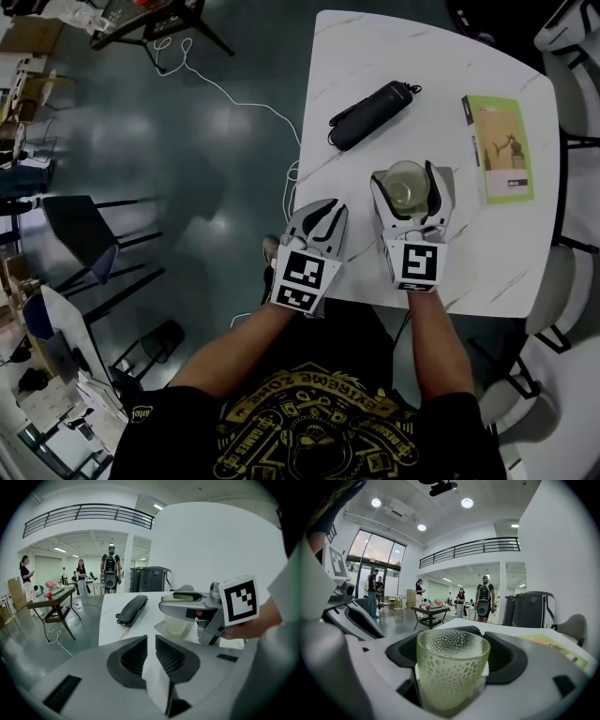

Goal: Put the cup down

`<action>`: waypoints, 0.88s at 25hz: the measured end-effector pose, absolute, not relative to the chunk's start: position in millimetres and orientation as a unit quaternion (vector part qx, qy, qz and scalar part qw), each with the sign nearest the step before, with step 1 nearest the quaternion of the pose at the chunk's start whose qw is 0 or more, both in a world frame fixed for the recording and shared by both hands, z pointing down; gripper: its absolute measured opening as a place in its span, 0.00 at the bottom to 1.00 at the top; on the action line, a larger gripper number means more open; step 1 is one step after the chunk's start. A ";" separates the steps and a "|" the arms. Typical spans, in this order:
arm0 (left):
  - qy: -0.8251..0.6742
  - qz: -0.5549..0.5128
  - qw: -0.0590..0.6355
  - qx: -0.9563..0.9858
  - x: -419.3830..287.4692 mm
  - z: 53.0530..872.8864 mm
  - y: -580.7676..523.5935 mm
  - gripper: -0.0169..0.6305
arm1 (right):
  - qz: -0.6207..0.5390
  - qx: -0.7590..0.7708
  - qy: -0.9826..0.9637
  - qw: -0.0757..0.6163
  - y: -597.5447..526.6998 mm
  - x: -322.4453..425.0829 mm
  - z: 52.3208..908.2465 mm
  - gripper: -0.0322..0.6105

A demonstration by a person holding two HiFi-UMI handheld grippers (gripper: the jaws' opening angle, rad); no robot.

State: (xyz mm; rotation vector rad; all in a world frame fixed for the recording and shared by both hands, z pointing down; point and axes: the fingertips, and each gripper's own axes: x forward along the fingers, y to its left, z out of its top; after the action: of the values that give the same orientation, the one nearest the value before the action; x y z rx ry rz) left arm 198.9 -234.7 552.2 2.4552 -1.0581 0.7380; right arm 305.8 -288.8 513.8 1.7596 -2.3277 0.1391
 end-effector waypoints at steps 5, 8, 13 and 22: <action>-0.373 0.259 0.181 0.872 203.6 549.9 -233.3 0.12 | 0.047 0.597 -0.793 0.112 -282.1 306.5 514.5 0.67; -0.371 0.256 0.181 0.874 206.6 548.0 -231.8 0.12 | 0.053 0.592 -0.796 0.117 -278.9 305.3 518.0 0.67; -0.373 0.253 0.183 0.874 205.2 543.8 -229.7 0.12 | 0.061 0.587 -0.797 0.130 -272.2 300.8 525.1 0.67; -0.368 0.241 0.169 0.882 205.1 520.7 -227.5 0.12 | 0.099 0.581 -0.796 0.142 -265.4 303.0 533.8 0.75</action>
State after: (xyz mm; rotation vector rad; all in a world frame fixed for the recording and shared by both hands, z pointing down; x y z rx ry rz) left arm 205.1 -227.5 520.7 2.5084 -1.0452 0.6842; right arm 303.0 -265.4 533.8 1.6760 -2.2963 0.2847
